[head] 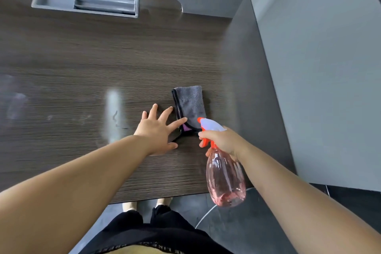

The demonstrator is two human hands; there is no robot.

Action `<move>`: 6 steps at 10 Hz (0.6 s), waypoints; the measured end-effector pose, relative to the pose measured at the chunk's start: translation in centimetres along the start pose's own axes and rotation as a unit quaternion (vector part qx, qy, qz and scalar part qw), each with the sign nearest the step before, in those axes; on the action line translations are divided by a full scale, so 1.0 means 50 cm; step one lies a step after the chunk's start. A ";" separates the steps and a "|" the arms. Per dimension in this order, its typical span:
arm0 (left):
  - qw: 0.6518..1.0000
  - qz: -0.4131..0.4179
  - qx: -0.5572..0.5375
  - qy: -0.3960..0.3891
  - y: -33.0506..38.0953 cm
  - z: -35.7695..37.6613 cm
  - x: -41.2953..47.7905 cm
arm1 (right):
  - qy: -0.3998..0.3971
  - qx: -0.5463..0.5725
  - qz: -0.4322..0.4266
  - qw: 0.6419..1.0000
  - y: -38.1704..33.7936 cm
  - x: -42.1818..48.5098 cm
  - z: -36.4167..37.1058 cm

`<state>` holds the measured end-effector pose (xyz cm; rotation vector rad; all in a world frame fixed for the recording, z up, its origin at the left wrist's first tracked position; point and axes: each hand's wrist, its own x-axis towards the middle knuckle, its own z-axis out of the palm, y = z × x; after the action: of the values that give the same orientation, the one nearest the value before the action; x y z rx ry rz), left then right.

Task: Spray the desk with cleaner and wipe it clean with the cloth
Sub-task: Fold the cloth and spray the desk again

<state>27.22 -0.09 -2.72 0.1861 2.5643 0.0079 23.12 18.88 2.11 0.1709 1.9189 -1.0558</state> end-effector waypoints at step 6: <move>1.000 -0.002 0.002 -0.008 0.001 -0.003 0.001 | 0.026 0.044 -0.033 0.998 -0.092 0.014 -0.009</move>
<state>27.12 -0.01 -2.62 0.1807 2.5498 0.0000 20.15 16.16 4.45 0.1869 1.9368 -1.1905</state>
